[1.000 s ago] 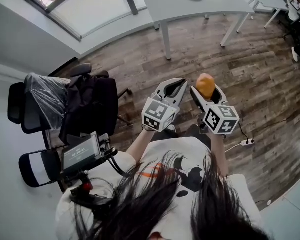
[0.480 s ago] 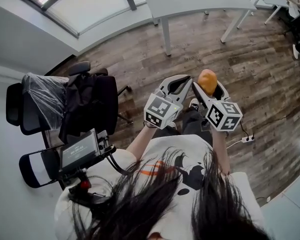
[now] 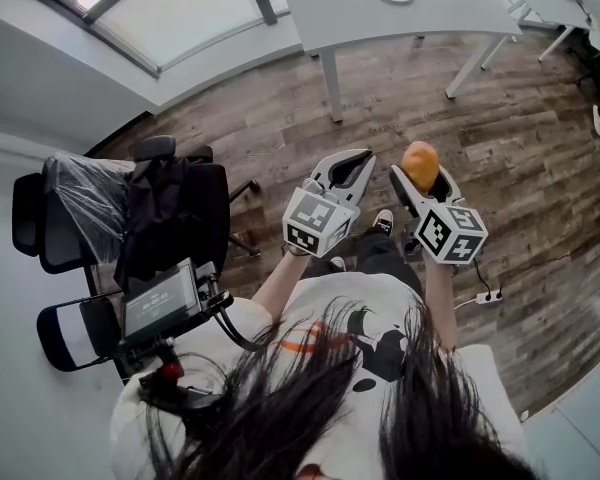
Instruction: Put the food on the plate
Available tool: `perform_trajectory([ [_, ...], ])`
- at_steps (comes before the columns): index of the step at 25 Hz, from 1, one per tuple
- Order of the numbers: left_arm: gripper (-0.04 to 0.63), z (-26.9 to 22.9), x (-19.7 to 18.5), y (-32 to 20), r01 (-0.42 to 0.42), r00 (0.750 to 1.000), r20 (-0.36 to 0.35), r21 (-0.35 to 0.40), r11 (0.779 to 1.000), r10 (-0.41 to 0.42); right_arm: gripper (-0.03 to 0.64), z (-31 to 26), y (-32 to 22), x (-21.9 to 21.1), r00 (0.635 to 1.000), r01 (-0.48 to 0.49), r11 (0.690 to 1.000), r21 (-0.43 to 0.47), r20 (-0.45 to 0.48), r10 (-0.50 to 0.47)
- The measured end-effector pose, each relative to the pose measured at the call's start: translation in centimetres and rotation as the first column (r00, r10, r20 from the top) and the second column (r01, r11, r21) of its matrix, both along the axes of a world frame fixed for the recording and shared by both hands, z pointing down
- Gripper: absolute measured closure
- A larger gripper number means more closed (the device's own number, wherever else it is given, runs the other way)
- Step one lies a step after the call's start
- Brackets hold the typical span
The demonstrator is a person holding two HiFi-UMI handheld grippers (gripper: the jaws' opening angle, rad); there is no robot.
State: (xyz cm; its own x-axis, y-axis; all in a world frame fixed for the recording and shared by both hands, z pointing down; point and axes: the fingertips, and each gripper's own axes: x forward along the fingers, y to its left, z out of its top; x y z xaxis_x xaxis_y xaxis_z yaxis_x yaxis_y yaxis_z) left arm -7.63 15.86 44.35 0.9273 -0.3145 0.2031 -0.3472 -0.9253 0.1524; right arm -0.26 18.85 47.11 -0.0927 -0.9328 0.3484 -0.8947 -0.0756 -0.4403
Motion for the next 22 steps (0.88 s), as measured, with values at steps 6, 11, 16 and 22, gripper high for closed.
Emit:
perform_trajectory([
  [6,0.589,-1.1,3.6,-3.1,0.04,0.999,-0.019,0.014,0.999,-0.04,0.23,-1.0,-3.0,4.3,1.0,0.024,1.0,0.009,-0.014,-0.024],
  [11,0.589,-1.6,9.1,-6.5,0.063,0.998,-0.02,0.029,0.998,-0.063,0.23,-1.3,-7.0,9.8,0.998,0.053,0.998,0.02,-0.017,-0.053],
  [16,0.589,-1.4,12.2,-8.5,0.091,0.996,-0.009,0.032,0.995,-0.091,0.23,-1.2,-9.8,12.6,0.995,0.095,0.995,0.023,-0.006,-0.095],
  [22,0.589,-0.7,13.6,-9.8,0.111,0.994,0.007,0.021,0.994,-0.112,0.23,-0.6,-11.3,14.1,0.993,0.118,0.993,0.025,0.012,-0.118],
])
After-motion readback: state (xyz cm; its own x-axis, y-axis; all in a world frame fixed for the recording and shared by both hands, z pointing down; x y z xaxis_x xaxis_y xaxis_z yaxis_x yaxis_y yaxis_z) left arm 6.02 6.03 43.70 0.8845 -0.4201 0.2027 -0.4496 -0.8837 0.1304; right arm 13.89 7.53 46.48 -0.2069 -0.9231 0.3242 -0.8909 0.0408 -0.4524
